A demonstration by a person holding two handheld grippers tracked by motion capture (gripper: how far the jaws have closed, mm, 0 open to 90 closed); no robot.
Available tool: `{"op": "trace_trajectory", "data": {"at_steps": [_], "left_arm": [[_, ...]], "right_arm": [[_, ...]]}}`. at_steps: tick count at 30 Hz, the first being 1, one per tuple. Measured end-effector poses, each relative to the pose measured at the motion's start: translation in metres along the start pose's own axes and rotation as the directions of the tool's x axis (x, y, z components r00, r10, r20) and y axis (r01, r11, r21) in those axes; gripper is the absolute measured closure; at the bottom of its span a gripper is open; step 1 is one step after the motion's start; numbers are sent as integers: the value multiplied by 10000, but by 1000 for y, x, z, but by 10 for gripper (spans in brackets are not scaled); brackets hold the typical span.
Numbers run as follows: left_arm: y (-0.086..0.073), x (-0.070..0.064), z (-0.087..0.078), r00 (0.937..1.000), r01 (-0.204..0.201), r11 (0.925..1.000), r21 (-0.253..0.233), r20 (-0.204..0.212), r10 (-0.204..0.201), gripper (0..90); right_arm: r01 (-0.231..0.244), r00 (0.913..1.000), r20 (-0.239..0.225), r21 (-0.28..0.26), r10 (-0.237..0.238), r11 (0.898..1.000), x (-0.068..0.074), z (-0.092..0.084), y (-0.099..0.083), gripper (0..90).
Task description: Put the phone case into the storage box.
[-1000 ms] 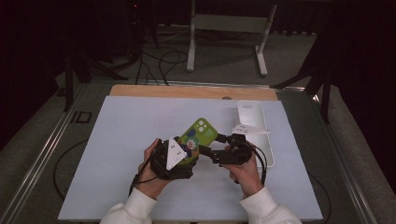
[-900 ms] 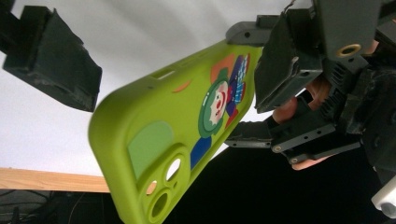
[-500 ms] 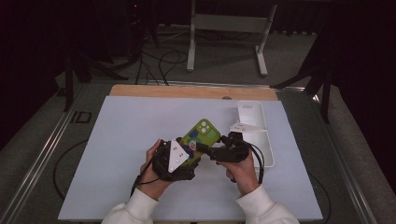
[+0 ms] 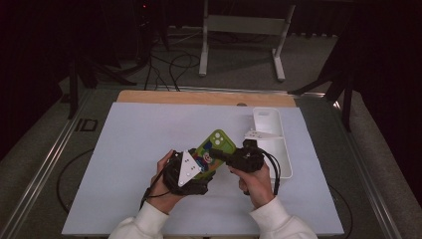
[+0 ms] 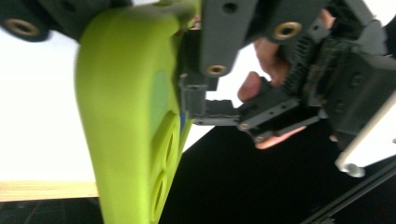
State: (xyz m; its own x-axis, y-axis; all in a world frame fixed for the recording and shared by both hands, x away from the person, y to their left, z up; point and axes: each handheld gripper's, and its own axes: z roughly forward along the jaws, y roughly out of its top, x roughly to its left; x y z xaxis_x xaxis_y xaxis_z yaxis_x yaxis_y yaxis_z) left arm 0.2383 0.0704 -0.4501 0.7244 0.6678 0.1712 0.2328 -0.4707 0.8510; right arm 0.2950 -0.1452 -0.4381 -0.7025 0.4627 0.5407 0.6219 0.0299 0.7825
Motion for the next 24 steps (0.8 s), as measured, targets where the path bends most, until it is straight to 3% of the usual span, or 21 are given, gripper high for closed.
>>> {"op": "trace_trajectory", "data": {"at_steps": [5,6,14,24], "left_arm": [[-1,0,2,9999,93,9999,104,50,-93,156],[-1,1,2,9998,167,9998,97,89,-168,151],[0,6,-1,9985,442,9990,109,306,-445,96],[0,10,-2,9945,704,9974,160,771,-714,88]], "right_arm": [[211,9998,-21,148,-210,9997,4,1,0,872],[446,9990,46,159,-447,9989,7,2,0,879],[769,9968,224,171,-773,9969,9,0,2,881],[1108,9933,287,309,-1117,9934,9,-4,3,881]]}}
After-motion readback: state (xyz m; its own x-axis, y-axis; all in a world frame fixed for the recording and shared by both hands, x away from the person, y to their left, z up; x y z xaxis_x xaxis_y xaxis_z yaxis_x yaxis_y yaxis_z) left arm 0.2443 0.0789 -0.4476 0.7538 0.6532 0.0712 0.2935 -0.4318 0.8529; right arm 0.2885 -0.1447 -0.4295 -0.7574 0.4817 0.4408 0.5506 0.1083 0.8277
